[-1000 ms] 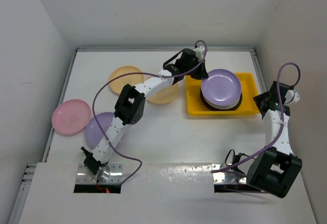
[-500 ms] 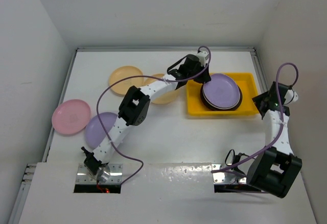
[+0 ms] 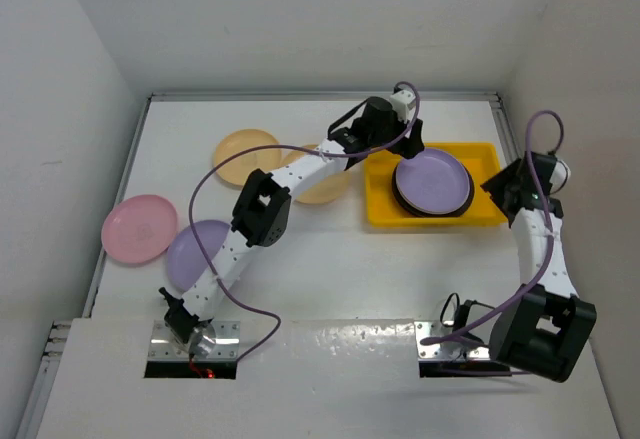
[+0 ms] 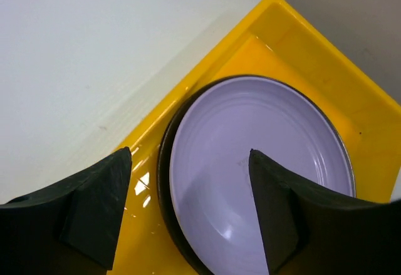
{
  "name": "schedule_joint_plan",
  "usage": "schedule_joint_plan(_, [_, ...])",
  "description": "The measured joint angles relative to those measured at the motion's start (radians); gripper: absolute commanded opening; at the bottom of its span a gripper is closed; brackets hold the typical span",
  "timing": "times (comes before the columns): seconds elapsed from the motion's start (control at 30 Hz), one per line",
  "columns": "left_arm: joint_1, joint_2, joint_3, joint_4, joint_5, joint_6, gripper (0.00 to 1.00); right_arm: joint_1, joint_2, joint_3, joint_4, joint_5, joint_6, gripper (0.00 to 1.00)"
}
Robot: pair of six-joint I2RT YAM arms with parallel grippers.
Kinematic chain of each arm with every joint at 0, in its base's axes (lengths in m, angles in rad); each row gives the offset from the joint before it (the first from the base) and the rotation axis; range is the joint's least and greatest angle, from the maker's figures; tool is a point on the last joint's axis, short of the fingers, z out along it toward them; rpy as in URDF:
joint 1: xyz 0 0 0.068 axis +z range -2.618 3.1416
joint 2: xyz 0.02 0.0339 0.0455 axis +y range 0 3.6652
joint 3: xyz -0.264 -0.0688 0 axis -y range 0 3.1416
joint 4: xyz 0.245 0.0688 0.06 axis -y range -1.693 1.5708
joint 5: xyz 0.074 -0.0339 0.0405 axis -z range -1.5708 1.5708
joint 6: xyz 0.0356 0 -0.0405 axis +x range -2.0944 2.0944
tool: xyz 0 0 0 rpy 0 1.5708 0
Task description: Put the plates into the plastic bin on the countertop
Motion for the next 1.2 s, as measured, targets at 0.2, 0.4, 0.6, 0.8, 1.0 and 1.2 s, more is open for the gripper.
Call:
schedule_joint_plan(0.2, [0.072,-0.178,-0.089,-0.134,-0.036,0.202,0.92,0.292,0.185,0.271,-0.023,-0.120,-0.173,0.63])
schedule_joint_plan(0.4, [0.397,-0.563,-0.318,-0.303,-0.150,0.327,0.92,0.611,0.478,0.475,0.057,-0.204,-0.119,0.56])
schedule_joint_plan(0.6, [0.815,-0.947,-0.663,-0.391,-0.327,0.358,0.94,0.804,0.701,0.513,0.037,-0.118,0.080,0.52])
schedule_joint_plan(0.8, [1.001,-1.213,-1.027,-0.466,-0.354,0.378,0.97,0.871,0.806,0.538,-0.009,-0.019,0.254,0.52])
schedule_joint_plan(1.0, [1.083,-1.270,-1.206,-0.512,-0.397,0.386,0.97,0.891,0.892,0.589,0.003,0.008,0.358,0.45])
schedule_joint_plan(1.2, [1.082,-1.271,-1.223,-0.517,-0.397,0.371,0.97,0.894,0.983,0.662,0.033,0.021,0.407,0.00])
